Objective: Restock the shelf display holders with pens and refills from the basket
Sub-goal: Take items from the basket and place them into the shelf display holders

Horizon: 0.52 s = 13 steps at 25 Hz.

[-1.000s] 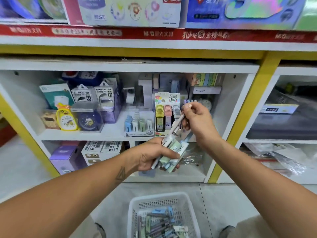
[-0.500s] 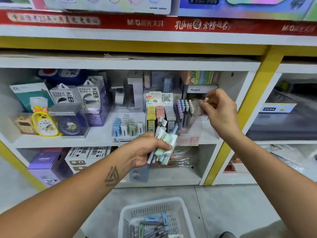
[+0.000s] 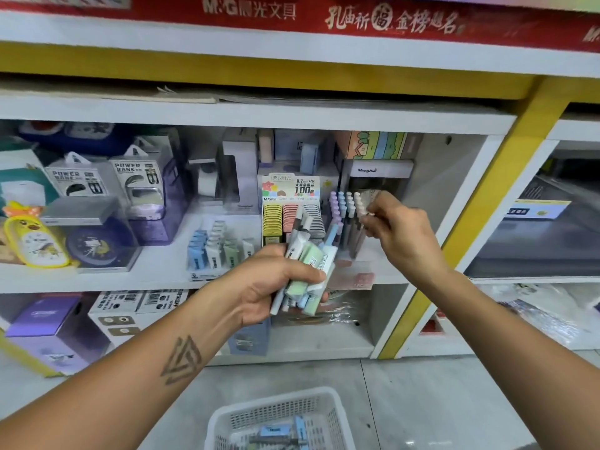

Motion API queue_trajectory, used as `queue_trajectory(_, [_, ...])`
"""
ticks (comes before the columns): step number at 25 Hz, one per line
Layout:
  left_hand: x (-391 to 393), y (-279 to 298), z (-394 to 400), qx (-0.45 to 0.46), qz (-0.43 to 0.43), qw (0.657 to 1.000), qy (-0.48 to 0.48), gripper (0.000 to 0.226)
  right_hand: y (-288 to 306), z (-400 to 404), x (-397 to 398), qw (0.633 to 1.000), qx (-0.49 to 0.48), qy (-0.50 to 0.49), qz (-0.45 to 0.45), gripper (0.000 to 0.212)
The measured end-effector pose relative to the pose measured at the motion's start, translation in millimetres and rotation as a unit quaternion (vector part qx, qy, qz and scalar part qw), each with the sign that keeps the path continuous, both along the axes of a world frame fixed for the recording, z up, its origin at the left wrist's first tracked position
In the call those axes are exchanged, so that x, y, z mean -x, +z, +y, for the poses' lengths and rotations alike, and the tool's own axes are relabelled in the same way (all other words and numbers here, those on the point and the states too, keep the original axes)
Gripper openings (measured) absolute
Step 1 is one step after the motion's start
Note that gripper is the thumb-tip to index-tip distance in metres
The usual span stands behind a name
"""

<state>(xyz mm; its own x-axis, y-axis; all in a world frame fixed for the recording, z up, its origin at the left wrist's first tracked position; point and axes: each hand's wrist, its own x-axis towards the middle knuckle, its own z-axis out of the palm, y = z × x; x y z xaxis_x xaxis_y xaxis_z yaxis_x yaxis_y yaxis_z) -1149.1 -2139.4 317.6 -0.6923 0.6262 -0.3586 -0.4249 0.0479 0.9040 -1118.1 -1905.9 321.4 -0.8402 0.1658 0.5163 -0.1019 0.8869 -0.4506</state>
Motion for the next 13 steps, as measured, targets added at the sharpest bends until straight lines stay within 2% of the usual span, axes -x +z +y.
queue_trajectory(5, [2.0, 0.7, 1.3, -0.007, 0.015, 1.000, 0.002, 0.032, 0.1, 0.1, 0.8, 0.999, 0.035, 0.020, -0.023, 0.008])
queue_trajectory(6, [2.7, 0.9, 1.7, -0.013, 0.020, 1.000, 0.003, 0.032, -1.4, -0.3, 0.7, 0.999, 0.020, 0.015, -0.034, 0.009])
queue_trajectory(9, [3.0, 2.0, 1.1, -0.030, 0.030, 0.999, -0.001, 0.032, -0.9, -2.6, 0.8, 0.991, -0.117, -0.035, -0.061, 0.020])
queue_trajectory(10, [2.9, 1.9, 1.0, -0.033, 0.034, 0.999, -0.006, 0.031, 3.4, -4.4, 0.3, 0.991, -0.116, -0.050, -0.053, 0.022])
queue_trajectory(11, [2.4, 1.8, 1.0, -0.036, 0.037, 0.999, -0.010, 0.030, 8.6, -7.2, -1.0, 0.995, -0.064, -0.054, -0.046, 0.024])
queue_trajectory(12, [2.1, 1.7, 1.1, -0.040, 0.037, 0.998, -0.014, 0.029, 14.5, -11.2, -2.2, 0.997, 0.036, -0.046, -0.050, 0.024])
queue_trajectory(13, [1.8, 1.6, 1.3, -0.045, 0.035, 0.998, -0.017, 0.029, 19.8, -16.2, -2.5, 0.984, 0.162, -0.022, -0.077, 0.025])
